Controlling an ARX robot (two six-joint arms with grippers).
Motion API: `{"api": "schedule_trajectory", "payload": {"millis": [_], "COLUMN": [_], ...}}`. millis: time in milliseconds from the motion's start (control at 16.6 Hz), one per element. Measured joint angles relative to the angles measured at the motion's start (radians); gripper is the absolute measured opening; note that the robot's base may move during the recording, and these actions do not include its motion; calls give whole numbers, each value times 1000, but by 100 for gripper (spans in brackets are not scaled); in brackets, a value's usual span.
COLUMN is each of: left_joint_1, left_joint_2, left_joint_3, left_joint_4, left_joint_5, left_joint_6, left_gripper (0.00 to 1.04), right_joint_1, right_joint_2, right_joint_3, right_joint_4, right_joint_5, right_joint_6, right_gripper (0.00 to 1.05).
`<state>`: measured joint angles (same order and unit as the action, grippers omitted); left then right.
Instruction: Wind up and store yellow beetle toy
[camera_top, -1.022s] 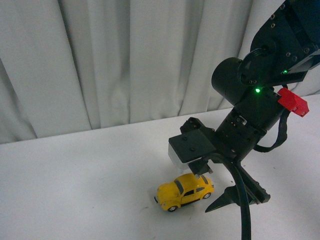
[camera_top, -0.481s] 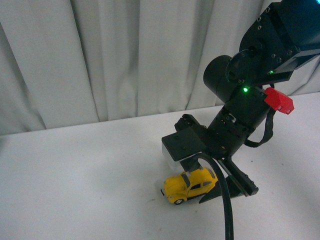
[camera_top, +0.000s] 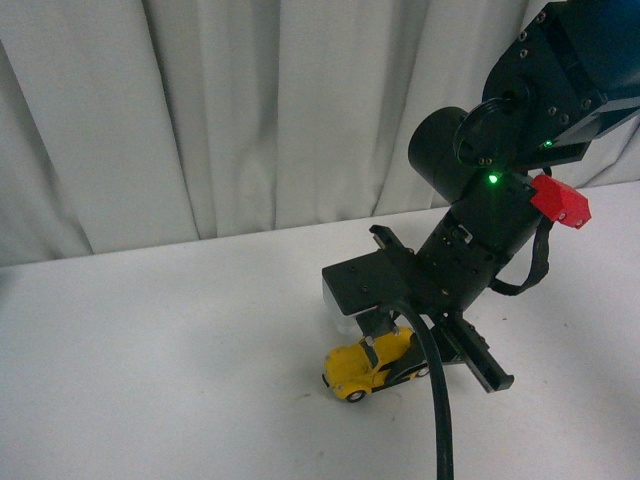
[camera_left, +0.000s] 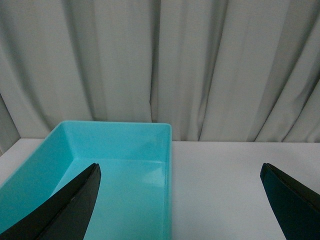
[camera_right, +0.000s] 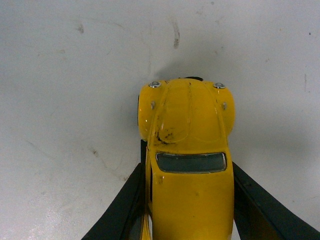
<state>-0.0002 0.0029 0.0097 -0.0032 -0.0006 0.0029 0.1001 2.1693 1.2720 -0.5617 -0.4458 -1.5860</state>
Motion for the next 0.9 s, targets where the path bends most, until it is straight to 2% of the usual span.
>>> {"api": "schedule_trajectory", "payload": {"millis": [301,902], "left_joint_1": [0,0], "left_joint_2": [0,0], "left_joint_3": [0,0], "left_joint_4": [0,0], "left_joint_5": [0,0], "left_joint_6": [0,0], "left_gripper": [98,98], "right_joint_1": [31,-11], "right_joint_2": [-28,-50], "right_joint_3": [-61,-114], "right_joint_4": [59,100], "right_joint_5": [-8,0], "right_joint_6": [87,63], "right_gripper": [42,41]}}
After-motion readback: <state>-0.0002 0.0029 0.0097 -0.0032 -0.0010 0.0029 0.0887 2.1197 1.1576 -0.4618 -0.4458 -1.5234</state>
